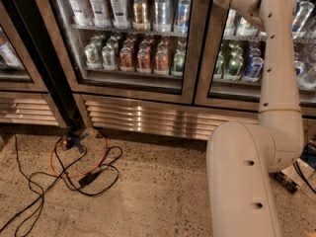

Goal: Open left fridge door

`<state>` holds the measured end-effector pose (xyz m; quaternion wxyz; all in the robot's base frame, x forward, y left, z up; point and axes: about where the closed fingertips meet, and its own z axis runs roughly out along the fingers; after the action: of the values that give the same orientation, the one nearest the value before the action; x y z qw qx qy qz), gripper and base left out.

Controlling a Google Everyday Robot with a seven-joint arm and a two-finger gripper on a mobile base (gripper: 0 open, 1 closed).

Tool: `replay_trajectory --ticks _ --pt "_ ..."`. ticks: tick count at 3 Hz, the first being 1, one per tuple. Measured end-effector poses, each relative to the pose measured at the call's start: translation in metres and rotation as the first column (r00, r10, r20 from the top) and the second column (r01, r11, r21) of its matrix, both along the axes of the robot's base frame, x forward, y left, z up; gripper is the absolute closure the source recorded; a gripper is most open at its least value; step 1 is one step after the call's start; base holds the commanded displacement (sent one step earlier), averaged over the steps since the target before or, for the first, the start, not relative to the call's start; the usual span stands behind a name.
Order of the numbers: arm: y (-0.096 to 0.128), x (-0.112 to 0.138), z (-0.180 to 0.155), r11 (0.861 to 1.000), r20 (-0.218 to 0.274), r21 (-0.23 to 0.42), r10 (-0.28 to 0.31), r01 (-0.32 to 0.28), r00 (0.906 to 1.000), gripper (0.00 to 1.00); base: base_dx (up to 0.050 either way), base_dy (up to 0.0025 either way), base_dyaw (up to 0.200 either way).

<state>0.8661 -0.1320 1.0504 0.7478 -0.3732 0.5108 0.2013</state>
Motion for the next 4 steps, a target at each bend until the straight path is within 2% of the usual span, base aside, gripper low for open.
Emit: replay_trajectory --ticks 2,3,4 --pt "-0.0013 -0.0003 0.0004 1.0 0.0 0.001 -0.001 0.001 1.0 1.0 0.0 0.0 0.0" --pt "-0.0016 0.0 0.0008 1.0 0.0 0.001 -0.003 0.003 1.0 1.0 -0.049 0.0 0.0" --pt "-0.0016 0.0 0.0007 1.0 0.0 0.001 -0.003 0.003 1.0 1.0 0.0 0.0 0.0"
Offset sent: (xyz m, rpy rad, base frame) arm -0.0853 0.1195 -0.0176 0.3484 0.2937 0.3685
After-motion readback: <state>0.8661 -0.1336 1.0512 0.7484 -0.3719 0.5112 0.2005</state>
